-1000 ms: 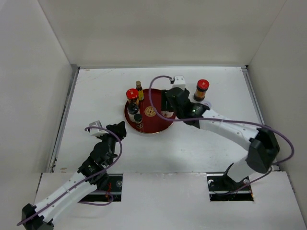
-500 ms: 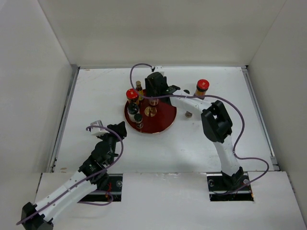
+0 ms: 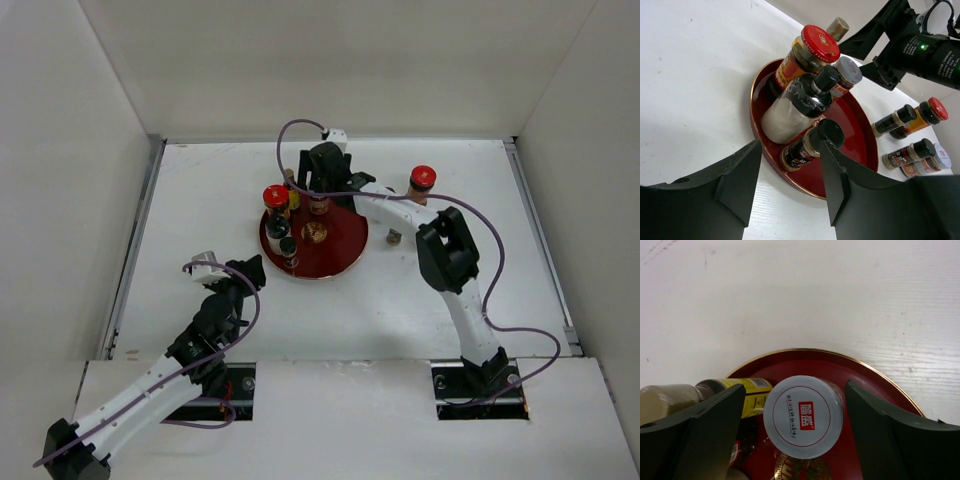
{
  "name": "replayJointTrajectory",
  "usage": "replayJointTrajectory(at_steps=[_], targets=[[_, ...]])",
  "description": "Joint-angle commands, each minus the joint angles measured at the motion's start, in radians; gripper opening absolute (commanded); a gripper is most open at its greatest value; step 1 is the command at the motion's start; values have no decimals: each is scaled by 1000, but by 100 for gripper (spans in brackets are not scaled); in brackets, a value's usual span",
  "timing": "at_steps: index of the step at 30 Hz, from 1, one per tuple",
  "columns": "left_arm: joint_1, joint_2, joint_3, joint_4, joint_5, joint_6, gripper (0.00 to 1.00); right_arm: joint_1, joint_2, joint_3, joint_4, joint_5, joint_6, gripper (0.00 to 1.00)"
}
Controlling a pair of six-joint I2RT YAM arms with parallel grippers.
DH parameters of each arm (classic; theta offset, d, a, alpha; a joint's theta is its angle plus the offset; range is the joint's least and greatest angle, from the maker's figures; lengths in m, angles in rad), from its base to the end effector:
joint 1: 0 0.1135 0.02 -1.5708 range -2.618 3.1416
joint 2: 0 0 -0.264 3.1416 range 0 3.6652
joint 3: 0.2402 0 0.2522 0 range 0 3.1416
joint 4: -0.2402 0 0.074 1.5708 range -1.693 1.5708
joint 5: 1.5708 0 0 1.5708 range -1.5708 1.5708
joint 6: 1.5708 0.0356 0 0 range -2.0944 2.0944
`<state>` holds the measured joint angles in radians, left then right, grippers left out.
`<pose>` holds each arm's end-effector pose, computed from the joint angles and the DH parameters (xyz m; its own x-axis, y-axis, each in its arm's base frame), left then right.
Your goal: Organize the condiment bottles
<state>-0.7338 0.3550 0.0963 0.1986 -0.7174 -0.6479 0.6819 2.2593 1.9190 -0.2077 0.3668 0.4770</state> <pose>0.1087 -0.0665 0.1945 -0.0460 -0.5709 -0.8197 -0.0131 0.8209 -0.5709 0.4197 0.3243 0.2363 -0.5203 0.1296 -0.8441 -0.1258 0.9660 0.2259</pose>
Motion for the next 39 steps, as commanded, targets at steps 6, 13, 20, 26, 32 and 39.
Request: replayJointTrajectory(at_steps=[6, 13, 20, 26, 32, 39], targets=[[3, -44, 2, 24, -7, 1, 49, 11, -304, -237, 171, -16, 49, 91], [4, -37, 5, 22, -1, -7, 50, -12, -709, -656, 223, 87, -52, 52], [4, -44, 19, 32, 16, -6, 51, -89, -906, -911, 122, 147, -124, 53], [0, -50, 19, 24, 18, -10, 52, -86, -888, -943, 79, 138, -158, 79], [-2, -39, 19, 32, 38, -15, 52, -106, -853, -953, 90, 149, -163, 81], [7, -31, 16, 42, 56, -18, 53, -138, -765, -945, 122, 133, -167, 77]])
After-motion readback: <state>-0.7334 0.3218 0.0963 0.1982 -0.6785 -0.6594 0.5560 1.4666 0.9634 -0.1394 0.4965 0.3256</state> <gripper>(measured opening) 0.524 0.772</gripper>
